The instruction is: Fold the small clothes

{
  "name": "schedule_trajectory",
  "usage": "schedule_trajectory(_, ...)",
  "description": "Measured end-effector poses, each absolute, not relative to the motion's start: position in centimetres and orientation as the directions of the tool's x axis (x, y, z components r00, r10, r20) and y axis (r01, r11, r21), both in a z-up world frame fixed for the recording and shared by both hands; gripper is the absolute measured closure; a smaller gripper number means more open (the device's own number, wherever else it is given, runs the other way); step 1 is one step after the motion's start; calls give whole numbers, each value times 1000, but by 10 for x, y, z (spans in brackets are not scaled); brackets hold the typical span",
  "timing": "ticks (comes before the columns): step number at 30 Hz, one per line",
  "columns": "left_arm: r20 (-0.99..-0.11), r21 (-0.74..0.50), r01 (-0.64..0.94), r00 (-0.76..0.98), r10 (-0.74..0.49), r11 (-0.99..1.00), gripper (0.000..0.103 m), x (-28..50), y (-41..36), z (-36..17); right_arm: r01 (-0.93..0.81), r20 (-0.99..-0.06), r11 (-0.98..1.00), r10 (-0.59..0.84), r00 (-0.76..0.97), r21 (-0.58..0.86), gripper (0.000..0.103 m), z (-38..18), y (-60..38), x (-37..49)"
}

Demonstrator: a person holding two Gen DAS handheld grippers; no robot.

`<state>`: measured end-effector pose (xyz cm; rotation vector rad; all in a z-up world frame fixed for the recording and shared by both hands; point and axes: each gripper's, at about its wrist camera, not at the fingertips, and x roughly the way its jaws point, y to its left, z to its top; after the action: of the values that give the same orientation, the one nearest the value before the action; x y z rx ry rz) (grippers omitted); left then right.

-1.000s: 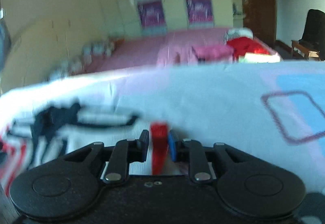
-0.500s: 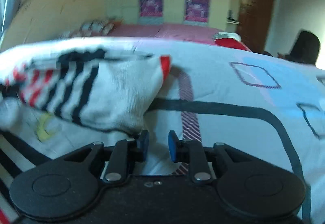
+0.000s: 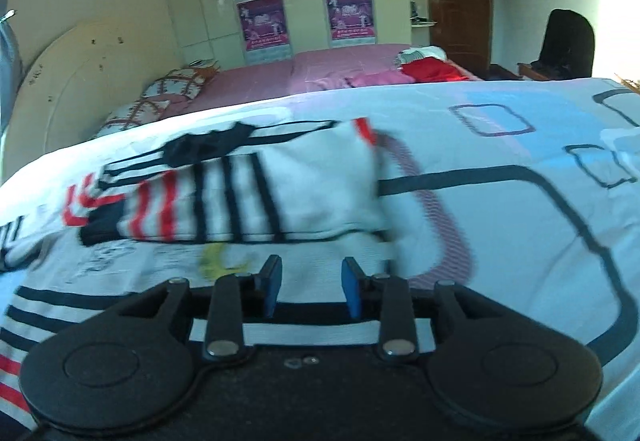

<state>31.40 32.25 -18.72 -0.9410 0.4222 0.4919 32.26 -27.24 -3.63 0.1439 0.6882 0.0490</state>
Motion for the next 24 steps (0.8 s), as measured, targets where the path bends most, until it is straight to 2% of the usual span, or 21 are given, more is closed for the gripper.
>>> schedule_trajectory(6, -529, -687, -554, 825, 199, 471, 44, 341, 369, -199, -30, -595, 987, 118, 795, 155, 65, -19, -221, 320)
schedule_trajectory(9, -547, -642, -563, 812, 204, 520, 44, 358, 370, -196, -24, -587, 988, 112, 802, 156, 64, -16, -210, 318)
schedule_trajectory(12, -587, -586, -595, 780, 218, 551, 98, 369, 377, -196, 6, -588, 986, 93, 804, 165, 64, -16, -209, 317)
schedule_trajectory(14, -574, -631, -582, 795, 196, 512, 98, 365, 383, -196, 35, -587, 982, 82, 805, 185, 64, -16, -215, 316)
schedule_trajectory(18, -466, -604, -459, 866, 179, 651, 98, 374, 347, -155, 79, -585, 976, 57, 809, 204, 64, -14, -230, 308)
schedule_trajectory(21, -398, -559, -337, 910, 111, 758, 98, 398, 301, -123, 104, -589, 973, 40, 807, 208, 64, -16, -240, 305)
schedule_trajectory(24, -384, -454, -210, 923, 23, 866, 98, 430, 234, -96, 120, -588, 968, 32, 809, 218, 64, -18, -250, 302)
